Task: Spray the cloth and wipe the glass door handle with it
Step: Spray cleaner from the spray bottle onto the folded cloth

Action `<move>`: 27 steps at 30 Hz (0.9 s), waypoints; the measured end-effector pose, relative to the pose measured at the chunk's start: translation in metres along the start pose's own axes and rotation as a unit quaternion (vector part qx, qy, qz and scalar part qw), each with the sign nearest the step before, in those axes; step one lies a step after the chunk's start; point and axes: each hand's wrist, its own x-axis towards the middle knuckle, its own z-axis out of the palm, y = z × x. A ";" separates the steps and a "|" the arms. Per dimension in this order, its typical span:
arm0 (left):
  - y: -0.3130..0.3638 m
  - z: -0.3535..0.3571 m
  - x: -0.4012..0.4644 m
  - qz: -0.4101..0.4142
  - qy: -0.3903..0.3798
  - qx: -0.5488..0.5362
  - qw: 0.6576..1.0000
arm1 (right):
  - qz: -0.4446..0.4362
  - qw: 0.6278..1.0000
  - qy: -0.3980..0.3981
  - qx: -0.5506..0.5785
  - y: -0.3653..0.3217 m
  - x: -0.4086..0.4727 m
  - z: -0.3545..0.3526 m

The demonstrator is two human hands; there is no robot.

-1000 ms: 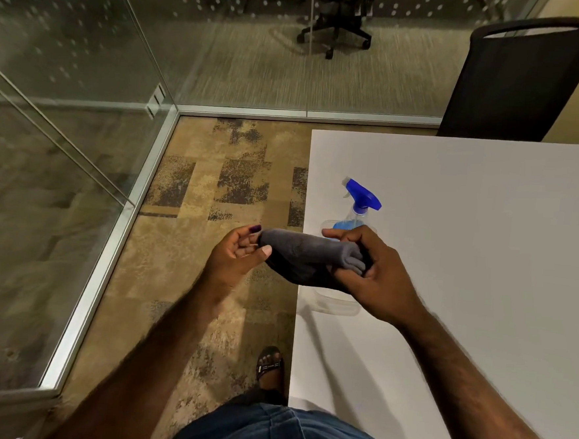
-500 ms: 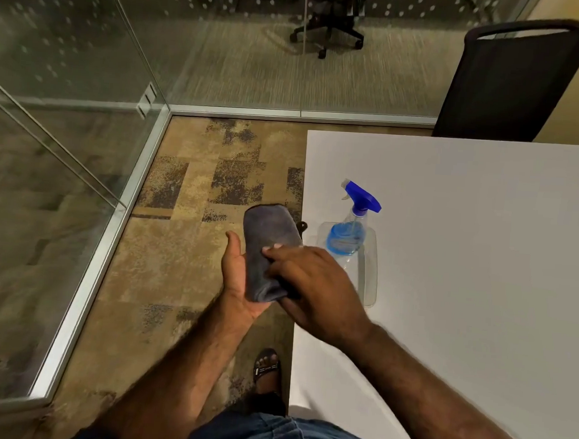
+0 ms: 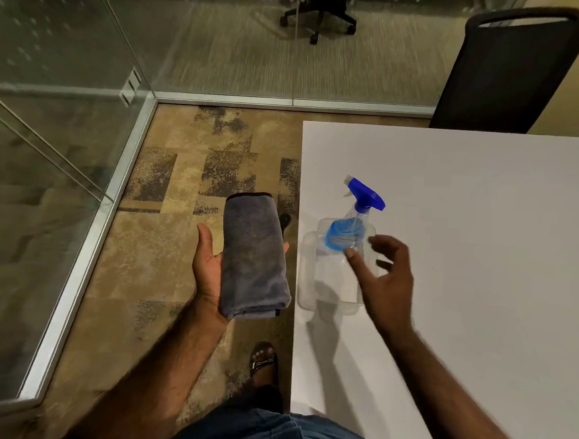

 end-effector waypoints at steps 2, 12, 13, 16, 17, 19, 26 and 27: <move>0.007 0.004 -0.004 0.003 -0.005 0.016 1.000 | 0.047 0.999 0.026 -0.004 0.014 0.023 0.000; 0.023 -0.005 0.001 -0.037 -0.008 0.014 0.999 | 0.054 0.984 -0.171 -0.022 0.013 0.115 0.028; 0.026 -0.004 0.001 -0.028 -0.003 0.023 0.999 | 0.050 0.983 -0.176 -0.019 0.012 0.120 0.033; 0.029 -0.007 0.004 -0.011 -0.019 0.013 1.000 | 0.046 0.984 -0.175 0.001 0.007 0.128 0.044; 0.030 -0.007 0.004 -0.008 -0.015 0.015 1.000 | 0.046 0.984 -0.172 0.016 0.006 0.129 0.047; 0.030 -0.009 0.005 -0.011 -0.005 0.009 1.000 | 0.043 0.984 -0.169 0.043 0.005 0.129 0.052; 0.031 -0.004 0.000 0.005 0.028 0.016 0.999 | -0.025 0.981 -0.185 0.049 -0.018 0.117 0.039; 0.031 -0.002 -0.001 0.004 0.027 0.016 1.000 | -0.036 0.981 -0.184 0.052 -0.024 0.115 0.035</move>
